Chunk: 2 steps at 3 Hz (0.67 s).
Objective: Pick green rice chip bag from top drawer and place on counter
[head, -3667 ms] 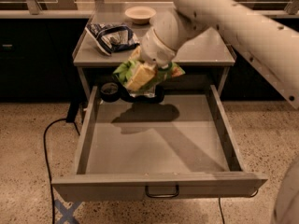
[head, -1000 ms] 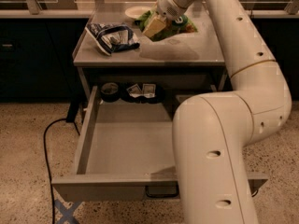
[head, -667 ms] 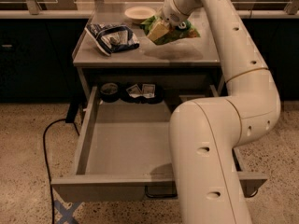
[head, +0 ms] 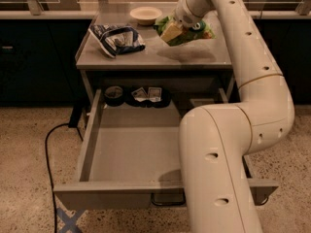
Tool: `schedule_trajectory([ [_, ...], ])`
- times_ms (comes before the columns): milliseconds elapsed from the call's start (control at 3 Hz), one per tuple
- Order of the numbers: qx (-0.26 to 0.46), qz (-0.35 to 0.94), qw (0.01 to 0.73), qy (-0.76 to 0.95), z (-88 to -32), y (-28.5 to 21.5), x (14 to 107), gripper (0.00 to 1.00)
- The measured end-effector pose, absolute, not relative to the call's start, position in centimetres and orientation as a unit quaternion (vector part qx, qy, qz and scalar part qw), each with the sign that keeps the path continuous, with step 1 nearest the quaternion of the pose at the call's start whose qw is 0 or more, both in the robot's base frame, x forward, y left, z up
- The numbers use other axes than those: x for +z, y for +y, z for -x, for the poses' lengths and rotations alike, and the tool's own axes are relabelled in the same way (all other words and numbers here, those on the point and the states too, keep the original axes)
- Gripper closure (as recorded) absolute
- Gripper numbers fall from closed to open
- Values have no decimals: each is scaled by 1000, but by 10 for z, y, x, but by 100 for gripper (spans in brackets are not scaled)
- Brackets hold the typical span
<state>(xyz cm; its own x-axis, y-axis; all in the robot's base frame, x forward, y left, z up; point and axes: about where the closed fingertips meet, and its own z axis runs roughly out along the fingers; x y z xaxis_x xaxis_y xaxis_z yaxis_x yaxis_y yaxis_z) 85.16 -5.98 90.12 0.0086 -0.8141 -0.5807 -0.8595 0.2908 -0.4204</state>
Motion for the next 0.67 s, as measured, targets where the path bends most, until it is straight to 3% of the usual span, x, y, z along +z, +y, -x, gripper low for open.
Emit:
schedule_trajectory([
  [333, -9, 576, 391, 718, -867, -89, 898, 100],
  [667, 17, 551, 383, 742, -864, -109, 874, 100],
])
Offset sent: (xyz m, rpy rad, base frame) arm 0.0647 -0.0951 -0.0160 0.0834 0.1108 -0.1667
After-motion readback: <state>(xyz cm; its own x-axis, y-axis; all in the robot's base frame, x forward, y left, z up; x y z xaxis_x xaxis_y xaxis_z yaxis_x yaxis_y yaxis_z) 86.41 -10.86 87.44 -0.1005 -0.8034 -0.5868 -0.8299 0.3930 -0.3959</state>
